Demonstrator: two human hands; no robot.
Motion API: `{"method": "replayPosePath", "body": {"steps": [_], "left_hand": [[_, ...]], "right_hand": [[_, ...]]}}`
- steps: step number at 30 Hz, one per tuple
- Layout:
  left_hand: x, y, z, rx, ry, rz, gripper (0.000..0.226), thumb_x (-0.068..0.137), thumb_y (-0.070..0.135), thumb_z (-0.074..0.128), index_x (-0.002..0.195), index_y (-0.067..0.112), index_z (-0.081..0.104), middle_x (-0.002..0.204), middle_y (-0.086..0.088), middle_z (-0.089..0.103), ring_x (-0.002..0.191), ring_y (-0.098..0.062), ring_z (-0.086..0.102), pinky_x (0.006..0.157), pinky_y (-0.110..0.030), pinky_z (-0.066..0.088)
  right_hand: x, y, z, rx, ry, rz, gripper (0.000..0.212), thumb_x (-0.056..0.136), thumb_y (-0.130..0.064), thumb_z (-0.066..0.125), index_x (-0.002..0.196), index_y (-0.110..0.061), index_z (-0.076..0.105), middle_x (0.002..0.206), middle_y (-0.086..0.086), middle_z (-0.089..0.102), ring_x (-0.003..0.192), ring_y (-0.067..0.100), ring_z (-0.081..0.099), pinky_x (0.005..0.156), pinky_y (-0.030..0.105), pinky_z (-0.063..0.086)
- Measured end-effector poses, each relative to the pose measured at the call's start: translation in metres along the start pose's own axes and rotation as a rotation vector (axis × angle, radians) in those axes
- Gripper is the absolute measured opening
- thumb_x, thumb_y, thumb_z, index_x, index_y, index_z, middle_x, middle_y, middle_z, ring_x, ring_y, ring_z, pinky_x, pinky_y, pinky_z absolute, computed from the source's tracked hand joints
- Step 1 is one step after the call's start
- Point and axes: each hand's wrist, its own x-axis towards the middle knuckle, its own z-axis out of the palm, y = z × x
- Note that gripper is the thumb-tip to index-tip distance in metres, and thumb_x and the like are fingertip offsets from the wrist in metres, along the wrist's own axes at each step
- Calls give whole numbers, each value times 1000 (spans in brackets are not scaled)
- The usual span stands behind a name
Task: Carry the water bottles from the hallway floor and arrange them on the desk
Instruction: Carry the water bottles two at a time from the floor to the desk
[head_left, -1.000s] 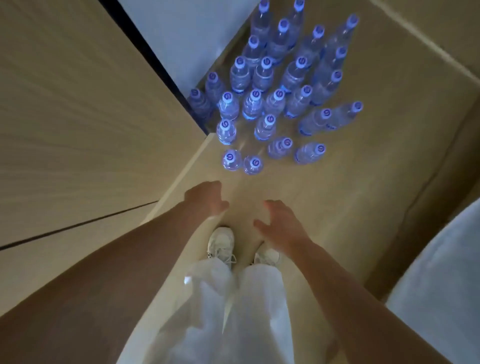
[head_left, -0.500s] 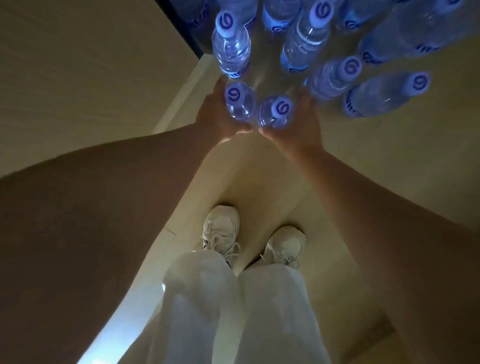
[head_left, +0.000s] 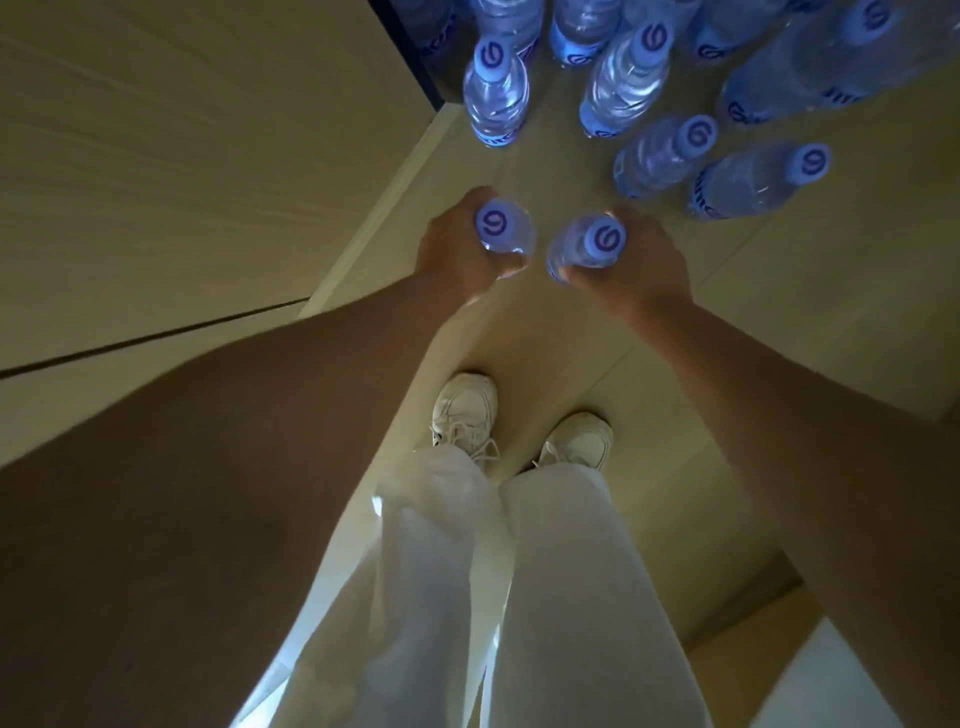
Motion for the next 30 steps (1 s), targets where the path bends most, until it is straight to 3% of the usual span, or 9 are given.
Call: {"method": "replayPosePath", "body": {"steps": [3,6,12,17,21,25,30], "left_hand": [[-53,14,-16,34,10,-16,73,66,20,84,130,14,49,120,-7,62,112,-24,57,95,-29,43],[-110,34,-31,125,58,-33,70,67,28,83,128,17,52,115,-7,64,108,-27,59,90,-33,46],[-227,79,-70,30,213,-153,59,67,46,76,119,29,55,107,-1,66,102,-27,60,87,-39,50],[-328,119,-108,-21,310,-141,49,63,58,72,105,37,56,90,7,67,87,-23,63,79,-35,53],[-411,131,-139,-104,397,-87,43,65,49,75,101,34,57,86,12,65,80,-15,61,70,-24,49],[-494,131,-177,-309,558,-28,35,63,31,84,89,26,62,74,16,63,68,-1,56,58,-3,37],[-597,111,-219,-387,774,-70,32,62,30,83,82,31,57,67,19,58,64,5,51,60,-1,36]], "right_hand": [[-41,-12,-29,4,15,-45,59,70,-38,73,121,-16,52,116,10,53,104,29,56,83,35,43],[-91,-31,-62,15,32,-117,57,68,-33,76,116,-12,54,113,11,52,99,27,57,82,35,45],[-199,-75,-133,74,11,-295,50,70,-25,78,111,-4,57,111,10,58,100,26,58,77,24,38],[-292,-108,-186,83,9,-392,43,71,-25,77,106,-10,58,103,6,62,96,23,58,74,22,37],[-365,-139,-219,88,53,-521,40,67,-25,79,98,-8,60,95,7,62,93,27,58,77,29,43],[-431,-178,-240,85,-13,-648,61,68,-30,81,118,-6,56,107,8,62,104,26,56,92,40,44],[-508,-230,-246,127,-131,-863,44,66,-39,74,102,-21,56,94,-9,61,93,19,59,83,41,48]]}}
